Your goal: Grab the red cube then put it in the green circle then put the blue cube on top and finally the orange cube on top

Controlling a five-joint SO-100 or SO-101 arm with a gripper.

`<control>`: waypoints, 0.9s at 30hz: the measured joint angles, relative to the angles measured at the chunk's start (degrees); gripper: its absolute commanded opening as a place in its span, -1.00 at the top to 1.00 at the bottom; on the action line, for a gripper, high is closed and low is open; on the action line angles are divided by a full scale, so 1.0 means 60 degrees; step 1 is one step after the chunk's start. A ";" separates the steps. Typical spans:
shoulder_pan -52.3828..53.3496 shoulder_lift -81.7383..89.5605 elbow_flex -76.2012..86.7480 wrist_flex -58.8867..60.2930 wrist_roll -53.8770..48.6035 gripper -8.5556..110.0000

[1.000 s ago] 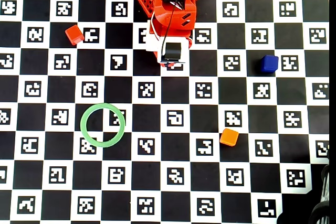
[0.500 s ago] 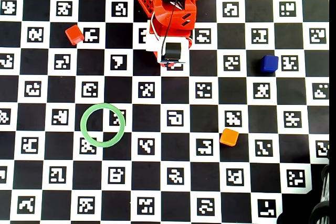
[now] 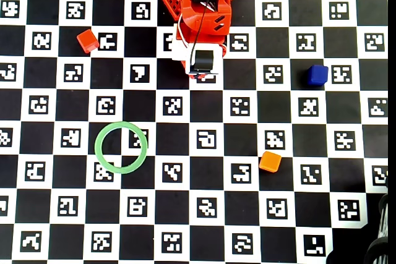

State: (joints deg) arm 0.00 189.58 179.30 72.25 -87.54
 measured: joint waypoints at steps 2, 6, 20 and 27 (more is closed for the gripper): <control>0.0044 0.0000 0.0000 0.0000 0.0000 0.96; 0.0044 0.0000 0.0000 0.0000 -0.0103 0.96; -0.0352 -0.0703 -0.0264 0.0103 0.0703 0.96; -0.0645 -0.3105 -0.2622 0.0469 0.2168 0.96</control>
State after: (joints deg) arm -3.87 170.95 163.56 75.06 -74.53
